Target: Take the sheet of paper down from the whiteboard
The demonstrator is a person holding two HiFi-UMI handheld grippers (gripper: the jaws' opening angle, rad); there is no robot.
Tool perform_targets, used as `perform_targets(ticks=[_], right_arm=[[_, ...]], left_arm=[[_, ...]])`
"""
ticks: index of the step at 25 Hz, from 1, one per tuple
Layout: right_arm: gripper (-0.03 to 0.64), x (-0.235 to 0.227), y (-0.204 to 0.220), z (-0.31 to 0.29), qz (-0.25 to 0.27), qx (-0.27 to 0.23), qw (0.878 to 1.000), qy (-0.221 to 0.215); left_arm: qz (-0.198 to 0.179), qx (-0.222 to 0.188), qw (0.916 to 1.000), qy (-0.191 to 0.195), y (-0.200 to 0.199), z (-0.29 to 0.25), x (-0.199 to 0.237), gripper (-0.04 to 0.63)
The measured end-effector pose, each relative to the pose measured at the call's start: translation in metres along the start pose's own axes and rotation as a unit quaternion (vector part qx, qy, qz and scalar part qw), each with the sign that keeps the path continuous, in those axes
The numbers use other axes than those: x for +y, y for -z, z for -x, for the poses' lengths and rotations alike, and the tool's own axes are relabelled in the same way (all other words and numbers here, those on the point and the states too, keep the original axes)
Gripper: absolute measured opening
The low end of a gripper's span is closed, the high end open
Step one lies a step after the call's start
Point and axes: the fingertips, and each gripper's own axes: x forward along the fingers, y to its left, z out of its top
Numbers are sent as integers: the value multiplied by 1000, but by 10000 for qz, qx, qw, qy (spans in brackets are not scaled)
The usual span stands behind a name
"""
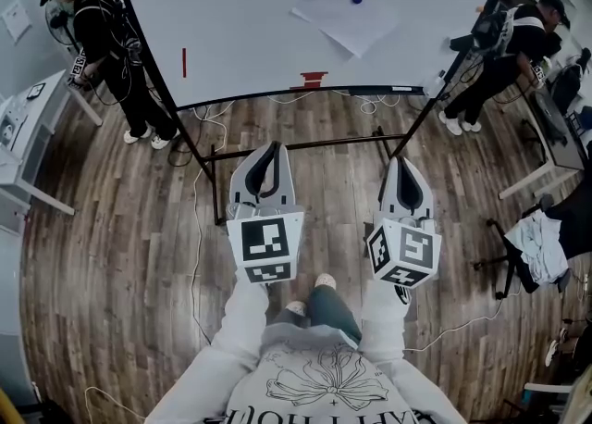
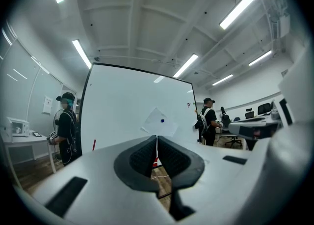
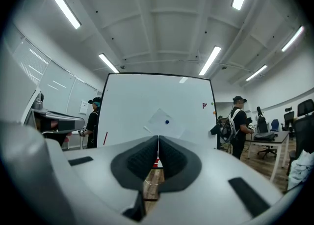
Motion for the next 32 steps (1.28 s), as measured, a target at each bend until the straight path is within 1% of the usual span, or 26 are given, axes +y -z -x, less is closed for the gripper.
perform_targets(ticks=[7,11,18,25,28,32], right_arm=[[3,-14,7,-43,-11,3,10000,-71],[3,-28,10,-85,-22,-11,9997,-234],[3,-59,11,-172,-11,-58,9986,-527],[3,-95,4,-255,137,-178,9968,-761],[3,-104,8,-282,169,-160,9961,-853],[3,-111,9,-311,183,-158,9951,-958]], left_arm=[[39,32,10000,-85,7,-41,0,6],[63,7,9995,-305,8,-78,2,7],[47,-20,9980,-627,3,-159,0,8],[80,-70,9950,-991,-3,-237,-2,8],[86,-65,9938,-1103,-1,-261,-3,8],[200,-74,9923,-1218,1,-288,0,8]])
